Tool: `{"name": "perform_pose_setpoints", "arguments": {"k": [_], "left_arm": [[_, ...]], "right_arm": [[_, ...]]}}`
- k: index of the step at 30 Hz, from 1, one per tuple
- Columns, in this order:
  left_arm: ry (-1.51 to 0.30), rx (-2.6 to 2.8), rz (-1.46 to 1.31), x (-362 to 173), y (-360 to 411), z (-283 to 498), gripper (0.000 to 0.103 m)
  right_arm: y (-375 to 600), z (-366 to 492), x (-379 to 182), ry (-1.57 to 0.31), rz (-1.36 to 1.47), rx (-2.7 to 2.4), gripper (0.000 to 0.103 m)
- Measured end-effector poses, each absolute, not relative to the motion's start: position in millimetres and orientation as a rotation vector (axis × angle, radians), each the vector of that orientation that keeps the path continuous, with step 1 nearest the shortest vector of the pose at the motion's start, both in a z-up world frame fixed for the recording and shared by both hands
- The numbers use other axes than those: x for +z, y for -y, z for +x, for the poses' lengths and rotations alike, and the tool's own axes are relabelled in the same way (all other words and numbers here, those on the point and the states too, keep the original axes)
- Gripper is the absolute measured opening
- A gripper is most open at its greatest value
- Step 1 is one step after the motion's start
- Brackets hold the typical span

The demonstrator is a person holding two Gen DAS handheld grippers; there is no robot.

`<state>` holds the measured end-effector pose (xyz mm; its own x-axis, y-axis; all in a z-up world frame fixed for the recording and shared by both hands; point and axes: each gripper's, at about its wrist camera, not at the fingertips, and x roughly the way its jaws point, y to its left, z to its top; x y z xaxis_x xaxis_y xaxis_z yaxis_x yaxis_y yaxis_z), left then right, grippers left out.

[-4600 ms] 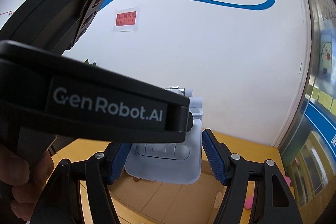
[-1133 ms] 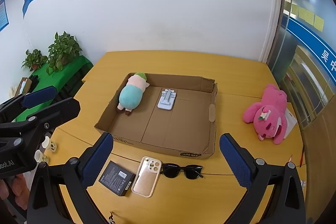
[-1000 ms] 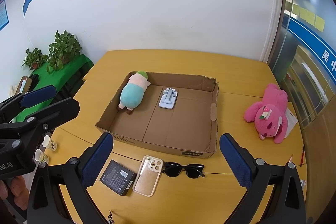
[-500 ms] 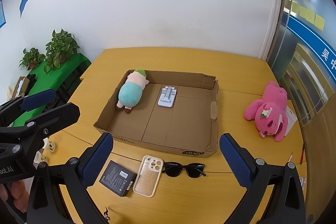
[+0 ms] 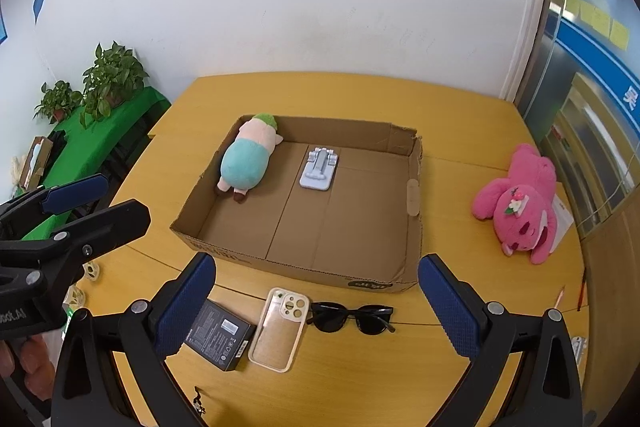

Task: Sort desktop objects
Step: 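Close the left gripper on the white-framed clear phone case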

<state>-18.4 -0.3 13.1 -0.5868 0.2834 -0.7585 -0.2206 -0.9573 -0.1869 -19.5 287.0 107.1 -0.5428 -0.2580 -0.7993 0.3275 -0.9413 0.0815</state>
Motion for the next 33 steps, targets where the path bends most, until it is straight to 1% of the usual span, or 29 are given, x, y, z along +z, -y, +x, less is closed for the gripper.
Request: {"name": "perform_pose_setpoints", "arguments": {"k": [3,8,11,14,16,17,20,22,24,27,28,29,31,32,33], "left_arm": [[0.12,2.542,-1.35,-19.6,10.6,-22.8,0.079],[0.163,2.442,-1.559,-84.8,23.8,-24.9,0.079],[0.187,2.374,-1.663,-119.1,27.6,-27.5,0.079],[0.194,2.328,-1.734,-145.4,28.3,-30.5,0.079],[0.202,2.299,-1.77,-159.4,26.6,-34.5,0.079],[0.201,2.284,-1.787,-165.7,25.3,-37.9,0.079],[0.155,2.242,-1.826,-186.0,14.9,-46.5,0.079],[0.127,2.198,-1.85,-201.2,5.6,-50.4,0.079],[0.107,2.161,-1.868,-213.5,-1.4,-53.0,0.079],[0.113,2.094,-1.927,-236.8,-7.0,-58.7,0.078],[0.117,2.076,-1.943,-243.5,-8.6,-59.8,0.078],[0.11,2.065,-1.953,-248.9,-10.2,-60.2,0.078],[0.097,2.05,-1.967,-257.6,-13.8,-60.3,0.077],[0.101,2.04,-1.974,-261.7,-15.1,-60.3,0.075],[0.107,2.033,-1.981,-264.6,-15.8,-60.8,0.07]], "right_arm": [[-287.2,-20.8,69.1,-0.102,1.373,-2.433,0.103],[-287.1,-14.3,-21.1,-0.071,1.633,-2.26,0.103],[-285.4,-7.7,-67.3,-0.022,1.743,-2.164,0.103],[-283.7,-3.0,-103.6,0.028,1.813,-2.098,0.103],[-281.4,-2.1,-127.9,0.0,1.843,-2.096,0.103],[-279.5,-4.0,-134.3,-0.026,1.847,-2.102,0.103],[-275.1,-5.6,-154.6,0.008,1.829,-2.091,0.103],[-268.9,-3.4,-164.6,-0.023,1.793,-2.102,0.102],[-264.9,-0.9,-173.7,-0.041,1.771,-2.093,0.101],[-260.7,-0.5,-172.2,-0.078,1.739,-2.104,0.096],[-259.7,0.1,-173.2,-0.097,1.725,-2.114,0.093],[-259.2,0.5,-174.7,-0.107,1.718,-2.117,0.087],[-258.9,0.7,-178.7,-0.123,1.718,-2.113,0.078],[-258.7,1.3,-181.6,-0.13,1.723,-2.104,0.077],[-258.3,2.5,-180.6,-0.139,1.702,-2.113,0.077]]}}
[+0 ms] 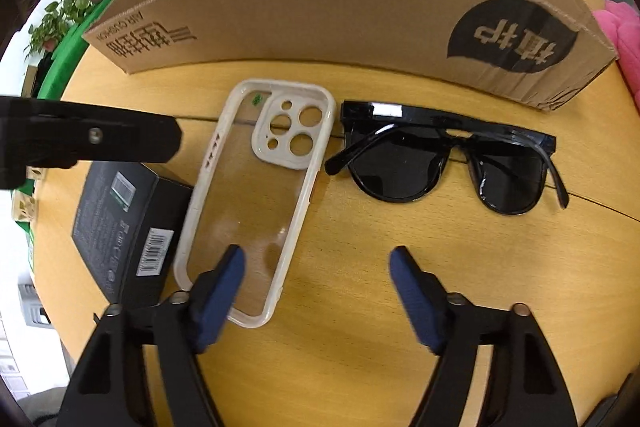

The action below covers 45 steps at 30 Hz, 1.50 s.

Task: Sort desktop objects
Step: 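Close the left gripper on the white-framed clear phone case, then lift the phone case with the left gripper and carry it over the box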

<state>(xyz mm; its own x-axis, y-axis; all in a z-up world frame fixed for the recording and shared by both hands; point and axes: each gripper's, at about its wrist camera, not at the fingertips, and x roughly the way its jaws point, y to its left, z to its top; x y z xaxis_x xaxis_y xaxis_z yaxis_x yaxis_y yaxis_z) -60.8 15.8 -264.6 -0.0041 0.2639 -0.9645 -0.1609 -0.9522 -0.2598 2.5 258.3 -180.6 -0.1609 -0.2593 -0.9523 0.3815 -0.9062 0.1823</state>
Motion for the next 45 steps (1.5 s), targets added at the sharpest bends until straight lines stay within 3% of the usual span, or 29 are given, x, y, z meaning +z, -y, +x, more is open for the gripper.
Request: {"name": "perform_pose_setpoints", "arguments": {"k": [5,8,9,11,12,14,16,27,37,45], "left_arm": [[0.124,2.003,-2.044,-280.9,-18.1,-60.6,0.041],[0.115,1.987,-2.044,-286.1,-21.9,-58.0,0.035],[0.109,1.98,-2.049,-288.6,-23.2,-56.7,0.027],[0.102,1.96,-2.074,-296.2,-25.7,-53.7,0.008],[0.089,1.978,-2.07,-296.8,-26.4,-52.6,0.007],[0.091,1.975,-2.087,-300.6,-27.5,-51.4,0.006],[0.092,1.99,-2.085,-300.7,-27.8,-50.3,0.006],[0.041,2.066,-2.033,-279.2,-34.5,-41.0,0.005],[0.098,2.308,-1.782,-156.4,-8.4,-32.8,0.005],[0.098,2.556,-1.394,-12.7,-6.1,-41.1,0.005]], "right_arm": [[-248.5,8.8,-179.0,-0.218,1.644,-2.104,0.066],[-244.6,13.5,-178.2,-0.277,1.612,-2.102,0.057],[-244.1,14.3,-178.0,-0.294,1.606,-2.103,0.055],[-243.5,15.5,-177.4,-0.343,1.596,-2.113,0.042],[-243.6,15.4,-176.9,-0.351,1.592,-2.112,0.037],[-243.0,15.6,-176.0,-0.346,1.59,-2.091,0.021],[-238.5,18.5,-175.2,-0.375,1.587,-2.072,0.014],[-249.9,15.9,-163.3,-0.288,1.621,-2.035,0.013],[-246.7,3.8,-67.3,-0.157,1.415,-2.134,0.011],[-225.0,-9.4,73.5,-0.153,1.083,-2.319,0.01]]}}
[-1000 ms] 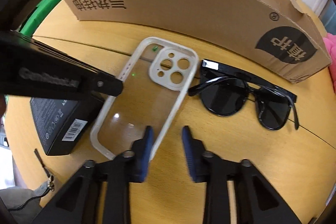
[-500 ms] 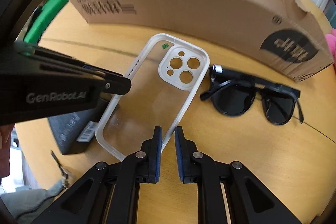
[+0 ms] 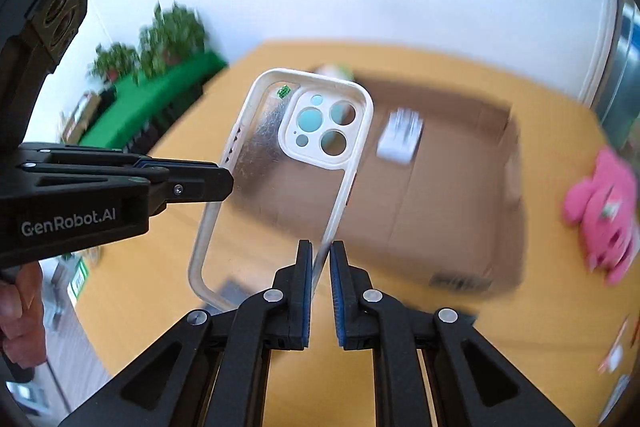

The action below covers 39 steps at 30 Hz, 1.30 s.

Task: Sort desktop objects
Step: 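Lift the phone case with the left gripper and carry it over the box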

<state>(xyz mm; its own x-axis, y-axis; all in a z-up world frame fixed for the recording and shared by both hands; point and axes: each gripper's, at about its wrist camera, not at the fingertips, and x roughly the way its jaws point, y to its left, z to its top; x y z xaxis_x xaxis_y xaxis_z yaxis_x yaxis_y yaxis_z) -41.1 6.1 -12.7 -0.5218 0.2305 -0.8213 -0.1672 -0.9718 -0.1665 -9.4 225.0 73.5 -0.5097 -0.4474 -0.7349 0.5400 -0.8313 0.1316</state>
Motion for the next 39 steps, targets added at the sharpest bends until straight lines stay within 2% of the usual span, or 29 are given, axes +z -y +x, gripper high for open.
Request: {"name": "perform_pose_setpoints", "arguments": {"k": [4,9,17,22,28,35,39], "left_arm": [[0.094,2.63,-1.205,53.4,-11.1,-36.4,0.005],[0.098,2.682,-1.03,107.3,-20.4,-30.4,0.005],[0.076,2.704,-0.888,153.1,-34.0,-28.4,0.005],[0.074,2.691,-0.857,162.3,-41.2,-35.1,0.005],[0.055,2.666,-0.888,149.0,-51.7,-52.9,0.005],[0.089,2.6,-0.987,110.9,-59.2,-97.1,0.005],[0.126,2.528,-1.081,68.6,-63.3,-138.7,0.005]], "right_arm": [[-232.7,2.9,148.6,-0.175,0.915,-2.41,0.01],[-231.9,9.6,210.6,-0.21,0.764,-2.495,0.009],[-235.6,22.0,263.4,-0.259,0.625,-2.574,0.009],[-245.4,21.8,269.8,-0.225,0.608,-2.593,0.009],[-255.4,3.2,257.2,-0.186,0.655,-2.6,0.009],[-263.5,-34.6,222.3,-0.16,0.753,-2.602,0.009],[-268.1,-66.0,187.7,-0.18,0.821,-2.614,0.009]]}}
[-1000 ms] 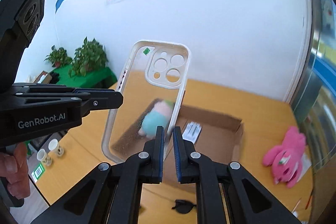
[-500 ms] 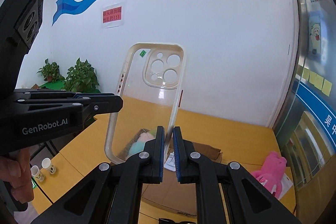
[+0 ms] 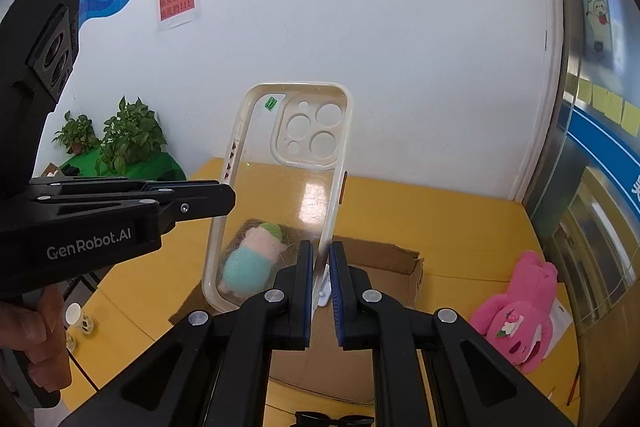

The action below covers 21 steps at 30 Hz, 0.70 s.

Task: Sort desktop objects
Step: 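Lift the phone case with the left gripper and carry it over the box, then lower the phone case into the box and open the left gripper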

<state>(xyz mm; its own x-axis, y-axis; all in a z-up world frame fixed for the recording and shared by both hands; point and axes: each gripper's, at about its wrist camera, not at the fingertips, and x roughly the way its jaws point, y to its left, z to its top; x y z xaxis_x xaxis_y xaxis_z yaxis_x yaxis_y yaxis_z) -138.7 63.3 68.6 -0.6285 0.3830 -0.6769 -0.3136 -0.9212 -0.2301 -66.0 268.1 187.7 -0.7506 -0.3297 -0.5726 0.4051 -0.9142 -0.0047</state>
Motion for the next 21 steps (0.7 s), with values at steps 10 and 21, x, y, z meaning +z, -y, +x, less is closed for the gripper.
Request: {"name": "perform_pose_setpoints", "arguments": {"k": [10,21], "left_arm": [[0.202,2.357,-1.303,-50.8,-79.2,-238.0,0.005],[0.147,2.196,-1.561,-182.7,-110.6,-331.9,0.005]], "right_arm": [[-281.8,-165.2,82.7,-0.138,1.115,-2.56,0.009],[-288.7,-281.4,-68.9,-0.124,1.499,-2.448,0.009]]}}
